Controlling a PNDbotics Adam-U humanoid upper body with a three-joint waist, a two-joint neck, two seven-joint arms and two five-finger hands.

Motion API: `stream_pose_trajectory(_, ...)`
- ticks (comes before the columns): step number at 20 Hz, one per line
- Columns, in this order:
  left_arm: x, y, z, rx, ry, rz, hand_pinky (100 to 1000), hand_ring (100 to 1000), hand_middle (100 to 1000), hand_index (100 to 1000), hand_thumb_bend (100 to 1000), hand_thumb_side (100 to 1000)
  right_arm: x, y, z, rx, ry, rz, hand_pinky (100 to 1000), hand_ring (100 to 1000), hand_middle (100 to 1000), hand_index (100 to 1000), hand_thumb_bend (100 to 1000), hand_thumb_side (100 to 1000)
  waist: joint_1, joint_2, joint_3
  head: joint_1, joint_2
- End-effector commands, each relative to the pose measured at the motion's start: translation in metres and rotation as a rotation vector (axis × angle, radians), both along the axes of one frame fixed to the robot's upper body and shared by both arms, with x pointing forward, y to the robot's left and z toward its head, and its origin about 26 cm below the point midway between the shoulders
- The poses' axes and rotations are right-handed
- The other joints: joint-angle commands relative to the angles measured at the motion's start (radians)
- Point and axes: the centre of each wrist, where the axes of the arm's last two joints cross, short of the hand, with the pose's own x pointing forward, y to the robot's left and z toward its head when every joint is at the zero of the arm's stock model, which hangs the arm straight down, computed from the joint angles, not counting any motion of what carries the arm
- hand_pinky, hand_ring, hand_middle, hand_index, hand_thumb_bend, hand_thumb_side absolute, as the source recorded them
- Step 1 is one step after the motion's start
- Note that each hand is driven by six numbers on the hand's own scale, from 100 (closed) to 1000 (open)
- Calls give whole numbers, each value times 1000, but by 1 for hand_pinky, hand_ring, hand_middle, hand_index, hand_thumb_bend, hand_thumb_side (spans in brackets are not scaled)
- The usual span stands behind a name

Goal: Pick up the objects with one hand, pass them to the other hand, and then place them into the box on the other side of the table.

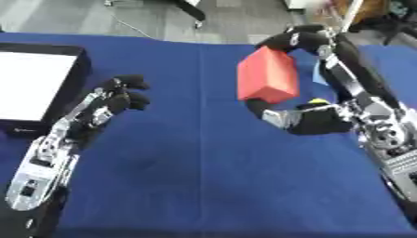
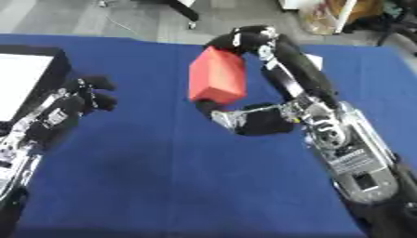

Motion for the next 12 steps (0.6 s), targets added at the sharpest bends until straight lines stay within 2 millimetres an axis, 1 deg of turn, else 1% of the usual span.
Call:
stream_pose_trajectory(1,4,-1,11,55,-29,-74,786,756,804,908,933,579,-1,13,1,-2,-8,57,621,608,402,495,169,182,4,-13,1,-4,5)
stream_pose_trajectory(4,6,-6,14,92,-34,-142,787,762,810,915,974,572,-2,23,-4,-11,-3,94,619,607,400,494,167,179,7,-12,1,-6,5)
stream_pose_trajectory(5,7,-8,14,100,-36,-160,787,762,810,916,982,572,-2,26,-6,-14,-2,104,617,605,399,493,199,184,8,-12,1,-7,5)
stream_pose_trajectory(6,7,-10,15,110,-38,-178,786,763,811,918,990,575,-2,29,-6,-16,-1,115,617,605,399,492,166,176,9,-11,1,-9,5)
stream_pose_trajectory(9,9,-17,19,138,-49,-218,785,767,813,921,1000,577,-3,36,-6,-19,-8,142,616,603,398,492,157,176,11,-12,0,-14,5)
stream_pose_trajectory(12,11,-26,22,150,-67,-240,784,774,818,926,989,582,-5,41,-3,-20,-26,159,618,601,398,493,145,179,12,-12,-1,-17,5)
